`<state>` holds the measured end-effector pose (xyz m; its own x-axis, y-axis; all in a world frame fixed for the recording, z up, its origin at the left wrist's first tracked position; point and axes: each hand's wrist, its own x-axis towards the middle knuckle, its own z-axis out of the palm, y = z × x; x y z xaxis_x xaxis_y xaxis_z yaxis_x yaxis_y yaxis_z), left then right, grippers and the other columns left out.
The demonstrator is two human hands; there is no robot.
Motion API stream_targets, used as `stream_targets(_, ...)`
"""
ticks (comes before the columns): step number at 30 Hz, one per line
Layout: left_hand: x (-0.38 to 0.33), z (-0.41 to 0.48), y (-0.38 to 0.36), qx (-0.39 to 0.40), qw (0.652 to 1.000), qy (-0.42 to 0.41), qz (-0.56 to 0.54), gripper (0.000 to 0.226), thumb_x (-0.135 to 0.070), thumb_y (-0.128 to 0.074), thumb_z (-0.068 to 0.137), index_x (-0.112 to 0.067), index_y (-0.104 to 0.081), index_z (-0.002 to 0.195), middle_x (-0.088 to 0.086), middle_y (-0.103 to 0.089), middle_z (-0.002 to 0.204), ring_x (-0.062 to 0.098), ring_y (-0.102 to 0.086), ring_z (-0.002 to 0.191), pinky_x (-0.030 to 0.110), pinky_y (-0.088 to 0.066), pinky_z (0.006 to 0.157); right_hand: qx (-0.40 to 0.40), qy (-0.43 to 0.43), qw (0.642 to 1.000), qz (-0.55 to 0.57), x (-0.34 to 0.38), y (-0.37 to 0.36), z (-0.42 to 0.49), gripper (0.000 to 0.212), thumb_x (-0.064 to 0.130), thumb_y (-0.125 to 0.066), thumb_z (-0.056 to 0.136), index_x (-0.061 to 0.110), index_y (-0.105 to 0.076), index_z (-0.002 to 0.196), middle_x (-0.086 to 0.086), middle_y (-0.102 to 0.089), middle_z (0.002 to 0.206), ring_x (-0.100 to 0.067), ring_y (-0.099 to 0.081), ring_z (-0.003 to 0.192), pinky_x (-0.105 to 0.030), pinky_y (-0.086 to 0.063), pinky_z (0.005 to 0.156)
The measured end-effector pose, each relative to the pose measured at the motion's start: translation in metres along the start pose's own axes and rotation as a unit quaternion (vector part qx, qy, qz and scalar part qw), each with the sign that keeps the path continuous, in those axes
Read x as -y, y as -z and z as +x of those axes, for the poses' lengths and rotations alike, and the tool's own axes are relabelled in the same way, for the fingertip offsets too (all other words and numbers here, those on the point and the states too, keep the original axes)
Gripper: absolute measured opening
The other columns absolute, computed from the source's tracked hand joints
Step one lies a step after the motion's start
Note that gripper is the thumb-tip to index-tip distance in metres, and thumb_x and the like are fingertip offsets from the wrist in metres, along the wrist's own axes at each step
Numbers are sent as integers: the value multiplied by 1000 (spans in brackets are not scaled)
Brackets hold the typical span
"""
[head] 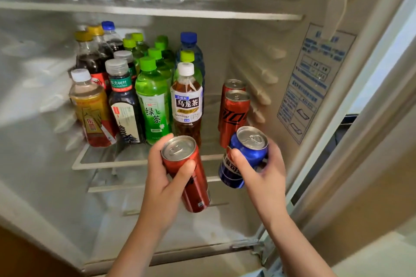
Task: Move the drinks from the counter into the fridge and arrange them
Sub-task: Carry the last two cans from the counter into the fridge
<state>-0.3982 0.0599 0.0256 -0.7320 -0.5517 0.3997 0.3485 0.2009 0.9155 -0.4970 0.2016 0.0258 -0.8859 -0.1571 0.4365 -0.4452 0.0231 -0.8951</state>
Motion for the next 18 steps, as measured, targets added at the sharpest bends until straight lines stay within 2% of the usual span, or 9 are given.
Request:
stream_targets(2, -2, 9, -8, 5, 1000, -7, -7, 43, -24, -58, 79, -32, -44, 119, -40, -55, 107, -15, -53, 104, 2, -41, 82, -5, 3, 1000, -15, -2, -1, 4, 42, 53, -71, 65, 50, -55, 104, 23, -64, 102, 1, -62, 97, -17, -50, 84)
stream_targets(5, -5, 21, -16, 14, 1000, -8, -20, 45, -23, -59, 77, -33, -45, 119, -32, -57, 111, -11, -54, 106, 4, -42, 83, -8, 2, 999, -48, -4, -5, 11, 45, 57, -70, 63, 50, -52, 104, 22, -64, 104, 1, -60, 100, -27, -49, 89)
stream_targets(8, -6, 27, -21, 12, 999, -15, -27, 45, -21, -60, 77, -33, -46, 118, -23, -58, 114, -7, -56, 105, 7, -43, 84, 1, 11, 997, -81, -5, -8, 21, 43, 58, -69, 63, 62, -45, 99, 32, -59, 102, 8, -57, 99, -13, -43, 86)
stream_targets(10, -5, 29, -21, 4, 999, -21, -30, 45, -20, -59, 77, -32, -47, 118, -16, -58, 115, -6, -57, 104, 8, -44, 83, 9, 11, 996, -91, -5, -10, 27, 44, 53, -73, 65, 63, -44, 96, 36, -57, 99, 11, -55, 97, -6, -39, 81)
stream_targets(13, -3, 30, -21, 0, 999, -16, -33, 46, -21, -60, 76, -32, -46, 119, -9, -57, 118, -6, -58, 102, 8, -45, 81, 20, 6, 995, -99, -9, -13, 35, 42, 39, -79, 69, 52, -46, 94, 29, -58, 95, 10, -56, 92, -6, -40, 76)
stream_targets(16, -2, 30, -20, -3, 1000, -7, -31, 46, -23, -60, 76, -35, -46, 117, -17, -58, 114, -9, -58, 101, 6, -45, 78, 29, -13, 996, -86, -13, -17, 42, 36, 32, -80, 71, 42, -51, 90, 25, -63, 83, 12, -59, 77, -4, -41, 62)
stream_targets(18, -1, 31, -17, -6, 1000, -8, -22, 44, -23, -59, 76, -36, -46, 116, -25, -59, 110, -11, -57, 100, 4, -44, 77, 42, -17, 993, -105, -15, -22, 44, 36, 36, -79, 71, 41, -51, 94, 21, -63, 89, 6, -60, 84, -11, -42, 69)
